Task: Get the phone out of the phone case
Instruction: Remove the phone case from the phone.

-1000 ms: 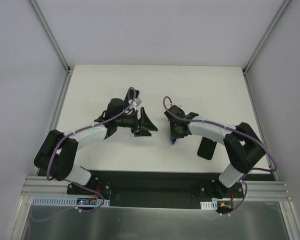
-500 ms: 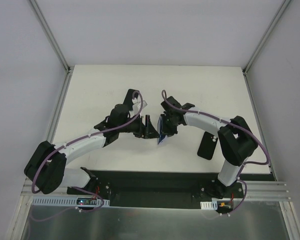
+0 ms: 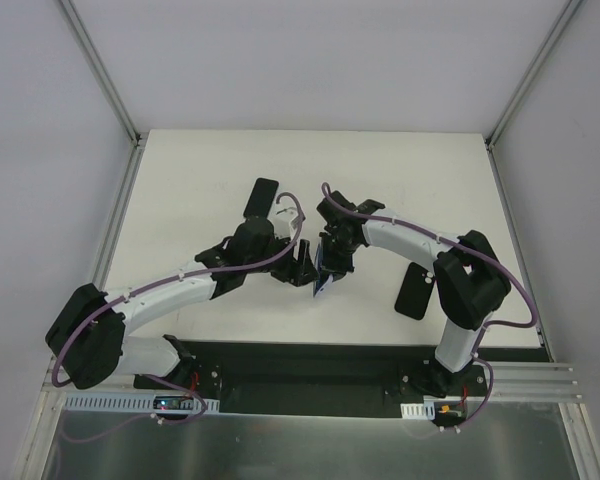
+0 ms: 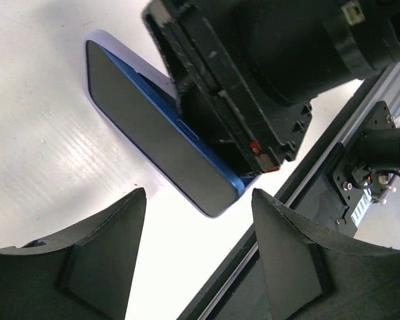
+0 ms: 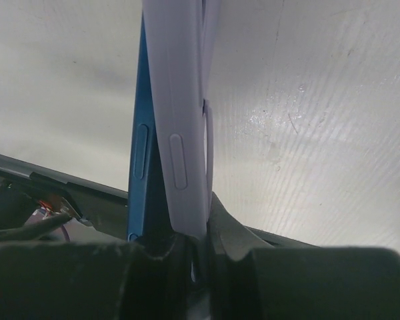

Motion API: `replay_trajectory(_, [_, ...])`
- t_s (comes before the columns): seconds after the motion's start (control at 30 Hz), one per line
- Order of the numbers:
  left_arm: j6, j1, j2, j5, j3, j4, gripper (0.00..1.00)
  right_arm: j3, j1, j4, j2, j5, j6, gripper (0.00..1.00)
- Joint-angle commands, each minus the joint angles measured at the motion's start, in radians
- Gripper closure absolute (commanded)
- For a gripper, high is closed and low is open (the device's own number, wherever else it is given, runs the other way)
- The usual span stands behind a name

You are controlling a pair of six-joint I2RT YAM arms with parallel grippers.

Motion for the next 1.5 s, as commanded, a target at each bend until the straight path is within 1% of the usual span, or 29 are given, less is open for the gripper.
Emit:
replay_trajectory(0.0, [0.052,-0.049,-0.006,-0.054,0.047,-0.007,0.36,0.040,-0.001,-0.070,-0.029,-0.031,0.053,0.99])
replay_trajectory(0.13, [0.069,-0.072,-0.016,-0.071,0.044,0.000,0.36,0.044,-0.003,-0.072,-0.026,-0.034,0.067,0.98])
replay_trajectory(0.3, [0.089,-0.087,0.006,-0.114,0.048,-0.018,0.40,0.046,-0.001,-0.072,-0.032,-0.034,0.084,0.99])
replay_trajectory(0.43, [0.089,-0.107,0.030,-0.183,0.059,-0.030,0.43,0.044,-0.001,-0.072,-0.039,-0.031,0.087,0.99])
replay_trajectory(0.63, [0.098,-0.135,0.053,-0.212,0.081,-0.042,0.44,0.040,-0.001,-0.075,-0.041,-0.028,0.097,0.99])
replay_trajectory(0.73, [0.118,-0.157,0.063,-0.287,0.091,-0.075,0.49,0.038,-0.001,-0.073,-0.043,-0.026,0.104,0.99])
replay_trajectory(0.77, [0.127,-0.165,0.066,-0.307,0.093,-0.082,0.50,0.038,-0.003,-0.073,-0.046,-0.026,0.104,0.99])
replay_trajectory(0.8, [0.135,-0.174,0.066,-0.358,0.098,-0.090,0.50,0.040,-0.001,-0.073,-0.047,-0.026,0.105,0.99])
replay_trajectory(0.9, [0.161,-0.211,0.076,-0.422,0.105,-0.110,0.51,0.040,-0.001,-0.075,-0.050,-0.023,0.107,0.99])
replay_trajectory(1.1, [0.164,-0.230,0.116,-0.466,0.119,-0.121,0.56,0.038,-0.003,-0.075,-0.055,-0.029,0.102,0.99])
replay_trajectory(1.2, [0.178,-0.230,0.125,-0.478,0.119,-0.122,0.62,0.021,-0.012,-0.072,-0.062,-0.034,0.091,0.99])
replay_trajectory(1.23, [0.185,-0.230,0.127,-0.482,0.118,-0.121,0.67,0.015,-0.015,-0.070,-0.067,-0.034,0.088,0.99])
replay_trajectory(1.27, [0.188,-0.230,0.124,-0.485,0.118,-0.122,0.74,0.009,-0.020,-0.069,-0.072,-0.037,0.085,0.99])
replay_trajectory(1.33, [0.196,-0.230,0.122,-0.487,0.116,-0.121,0.83,-0.020,-0.033,-0.057,-0.084,-0.044,0.076,0.99])
replay_trajectory(1.37, [0.198,-0.230,0.121,-0.487,0.116,-0.122,0.93,-0.031,-0.044,-0.049,-0.088,-0.054,0.071,0.98])
replay_trajectory(1.4, [0.198,-0.230,0.121,-0.487,0.116,-0.142,0.98,-0.043,-0.049,-0.041,-0.095,-0.058,0.067,0.99])
replay_trajectory(1.43, [0.198,-0.230,0.119,-0.489,0.118,-0.147,1.00,-0.063,-0.055,-0.028,-0.105,-0.061,0.052,0.99])
replay_trajectory(1.47, [0.196,-0.228,0.116,-0.493,0.118,-0.148,1.00,-0.075,-0.064,-0.021,-0.108,-0.070,0.042,0.99])
